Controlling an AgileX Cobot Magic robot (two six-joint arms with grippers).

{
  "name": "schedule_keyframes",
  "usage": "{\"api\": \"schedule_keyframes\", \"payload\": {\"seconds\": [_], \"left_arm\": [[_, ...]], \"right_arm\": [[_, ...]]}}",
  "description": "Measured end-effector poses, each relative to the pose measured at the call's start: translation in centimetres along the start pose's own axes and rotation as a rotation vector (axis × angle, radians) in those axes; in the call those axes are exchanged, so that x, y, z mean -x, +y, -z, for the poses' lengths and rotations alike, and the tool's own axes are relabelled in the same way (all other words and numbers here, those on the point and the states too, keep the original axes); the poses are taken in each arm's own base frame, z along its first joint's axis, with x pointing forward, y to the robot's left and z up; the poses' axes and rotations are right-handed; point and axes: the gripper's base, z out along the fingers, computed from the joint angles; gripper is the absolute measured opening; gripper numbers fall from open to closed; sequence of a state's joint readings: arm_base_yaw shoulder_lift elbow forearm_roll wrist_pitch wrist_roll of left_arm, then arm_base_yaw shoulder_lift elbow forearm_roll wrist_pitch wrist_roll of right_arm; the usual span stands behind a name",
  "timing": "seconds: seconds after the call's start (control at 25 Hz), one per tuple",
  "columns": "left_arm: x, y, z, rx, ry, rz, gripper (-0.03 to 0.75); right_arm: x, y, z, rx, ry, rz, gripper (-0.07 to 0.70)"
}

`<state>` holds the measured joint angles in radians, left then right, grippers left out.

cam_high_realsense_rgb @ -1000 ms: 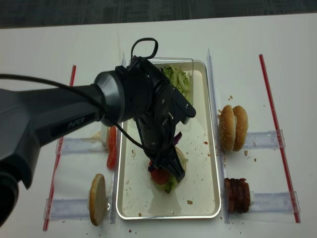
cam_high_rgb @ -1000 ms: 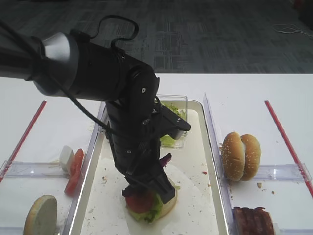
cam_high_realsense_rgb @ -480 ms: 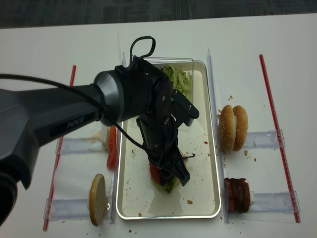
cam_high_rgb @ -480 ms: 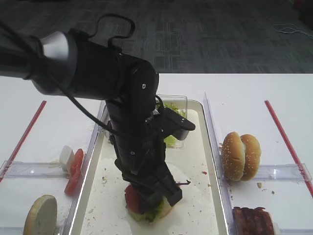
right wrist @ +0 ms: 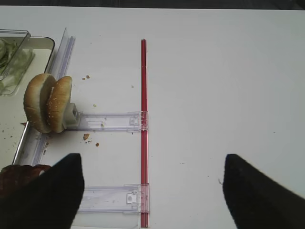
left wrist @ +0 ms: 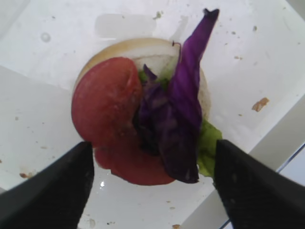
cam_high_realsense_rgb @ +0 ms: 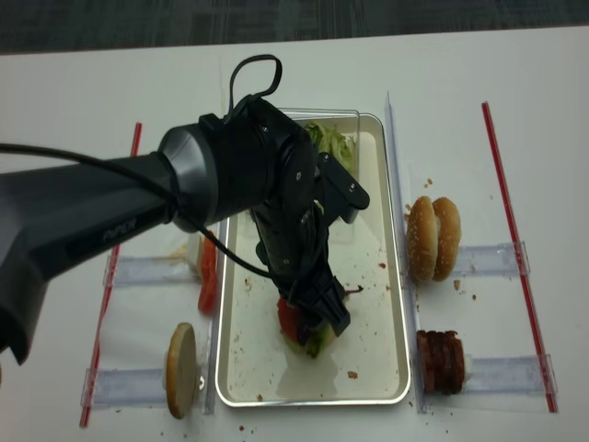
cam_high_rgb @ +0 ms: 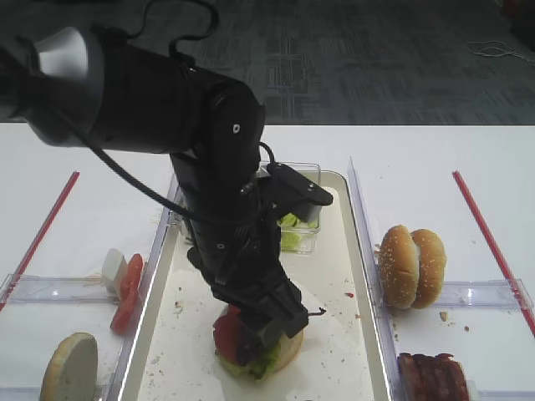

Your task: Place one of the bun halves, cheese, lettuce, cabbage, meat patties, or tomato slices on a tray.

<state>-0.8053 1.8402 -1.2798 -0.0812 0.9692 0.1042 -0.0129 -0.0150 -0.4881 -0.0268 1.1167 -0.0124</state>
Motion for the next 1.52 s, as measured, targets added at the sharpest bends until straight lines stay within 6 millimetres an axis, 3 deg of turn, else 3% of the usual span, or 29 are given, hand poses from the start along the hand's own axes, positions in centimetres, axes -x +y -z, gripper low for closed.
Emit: {"api": "schedule_keyframes", "payload": {"seconds": [0.2,0.56,0.76,0.88,1.04,1.24,1.36,1.52], "left_arm": [[-0.1,-0.1,1.0,0.002,-0.028,0.001,0.527],[-0.8,-0.4,5.0,0.006,-0.134,0.010,0.528],[-0.9,0.5,5.2,0.010,-0.137,0.053,0.529],[-1.1,3.2,5.4,0.026,-0.148,0.148,0.529],[-2.6,9.3,6.0,0.076,-0.153,0.331,0.529],[-6.6,17.1,7.0,0.151,-0.144,0.571,0.529],[-9.3,20.5,7.5,0.182,-0.138,0.691,0.529],[-12.7,23.6,8.1,0.230,-0.097,0.795,0.528]], "right_arm": [[0.0,0.0,0.0,0.000,0.000,0.000,0.626],[0.0,0.0,0.0,0.000,0.000,0.002,0.626],[0.0,0.0,0.0,0.000,0.002,0.002,0.626],[0.0,0.0,0.0,0.000,0.002,0.002,0.626],[0.0,0.0,0.0,0.000,0.002,0.002,0.626],[0.0,0.0,0.0,0.000,0.002,0.002,0.626],[0.0,0.0,0.0,0.000,0.002,0.002,0.626],[0.0,0.0,0.0,0.000,0.002,0.002,0.626]]}}
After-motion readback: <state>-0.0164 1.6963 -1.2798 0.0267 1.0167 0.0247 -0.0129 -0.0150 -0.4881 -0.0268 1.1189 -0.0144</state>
